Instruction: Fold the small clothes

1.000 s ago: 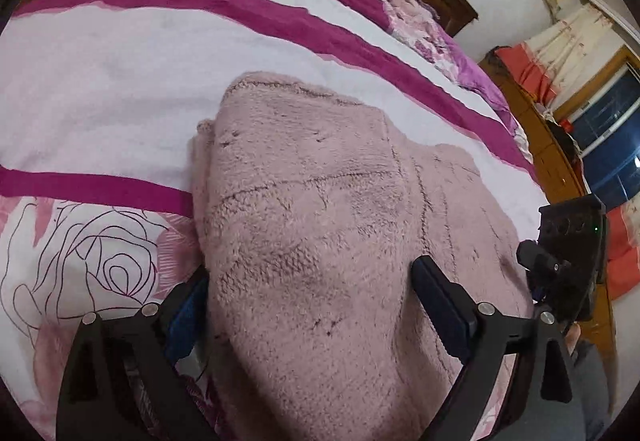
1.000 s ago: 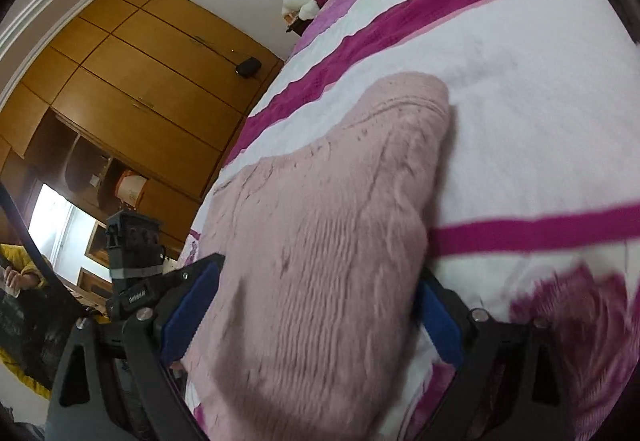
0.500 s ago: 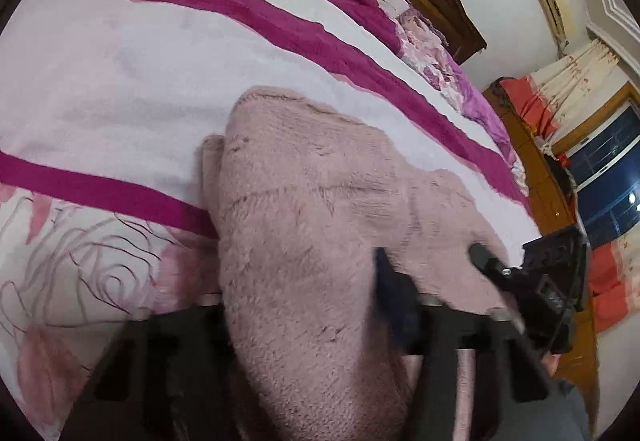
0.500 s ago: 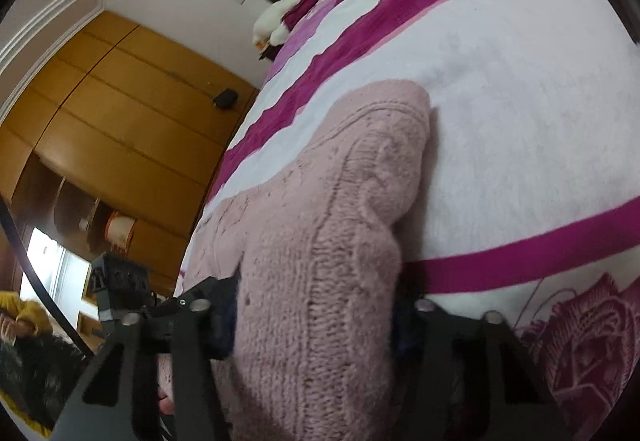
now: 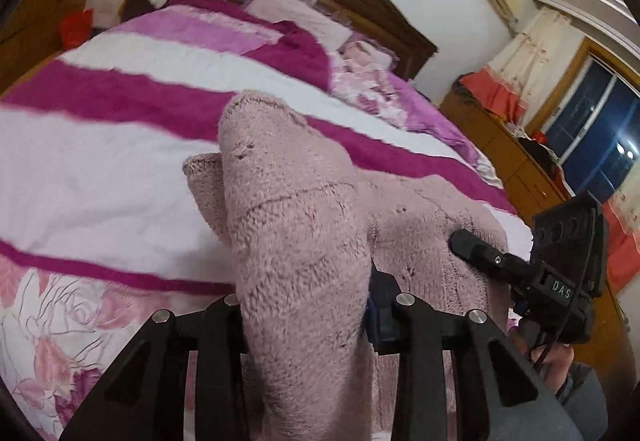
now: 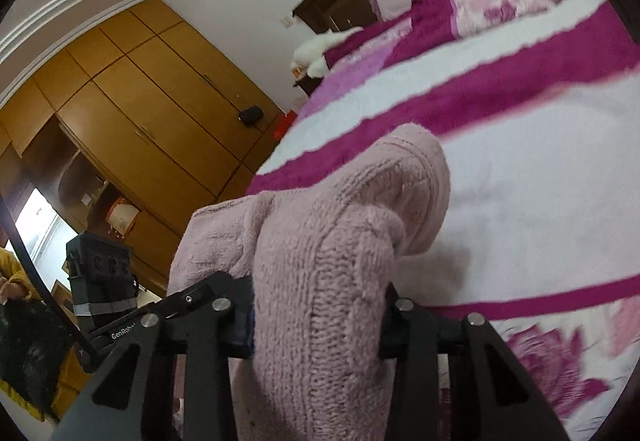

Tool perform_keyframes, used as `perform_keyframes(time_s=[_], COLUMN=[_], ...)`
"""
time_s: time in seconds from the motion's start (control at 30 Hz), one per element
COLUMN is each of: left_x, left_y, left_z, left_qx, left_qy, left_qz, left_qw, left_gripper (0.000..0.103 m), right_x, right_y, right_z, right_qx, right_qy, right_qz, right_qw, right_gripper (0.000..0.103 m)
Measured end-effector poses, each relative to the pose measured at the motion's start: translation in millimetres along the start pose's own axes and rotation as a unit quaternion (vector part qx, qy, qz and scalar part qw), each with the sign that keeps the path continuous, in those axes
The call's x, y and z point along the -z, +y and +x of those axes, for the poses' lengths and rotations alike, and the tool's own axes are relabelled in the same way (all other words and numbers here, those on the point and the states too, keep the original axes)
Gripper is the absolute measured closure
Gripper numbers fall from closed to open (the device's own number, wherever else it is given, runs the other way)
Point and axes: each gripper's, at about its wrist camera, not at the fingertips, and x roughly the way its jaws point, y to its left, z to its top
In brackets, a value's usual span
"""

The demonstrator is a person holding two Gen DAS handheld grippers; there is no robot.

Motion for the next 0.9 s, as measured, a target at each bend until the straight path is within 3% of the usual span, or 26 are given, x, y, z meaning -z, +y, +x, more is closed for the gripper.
perform_keyframes(time_s=[0.2,0.43,0.7,0.77,0.83,0.9], left_x=[-2.5,-12.3,-16.0,-11.3,-6.1,-3.2], left_y=[-39.9,-67.3,-43.1,-34.1,-28.4,-27.5], left_z=[21.3,83.0,172.0,182.8,186.8,187.1], left_qx=[0.031,0.055,0.035,0.036,0.040,0.037], left_qy=[0.018,0.030,0.050,0.048,0.048,0.053], left_qz=[0.009,0.015,0.000,-0.007,-0.008,-0.004], left_qw=[0.9993,0.9979,0.9982,0.9982,0.9980,0.9979], left_gripper=[0.092,0.092,0.092,0.091,0.088,0.082], right_x=[-23.8,-47.8,-71.5,-68.2,-65.3,-63.7], right_y=[-15.9,-73.7,-158.5,-175.3,-189.6,-196.4], right_z=[-54.1,-89.3,-42.7,-30.8,-27.3,-25.6], right_qx=[0.013,0.018,0.040,0.044,0.019,0.013], right_qy=[-0.008,-0.027,-0.014,-0.023,-0.035,-0.035], right_qz=[-0.006,-0.019,0.002,-0.003,0.017,0.032], right_qw=[1.000,0.999,0.999,0.999,0.999,0.999], right_gripper=[0.062,0.061,0.060,0.059,0.056,0.048])
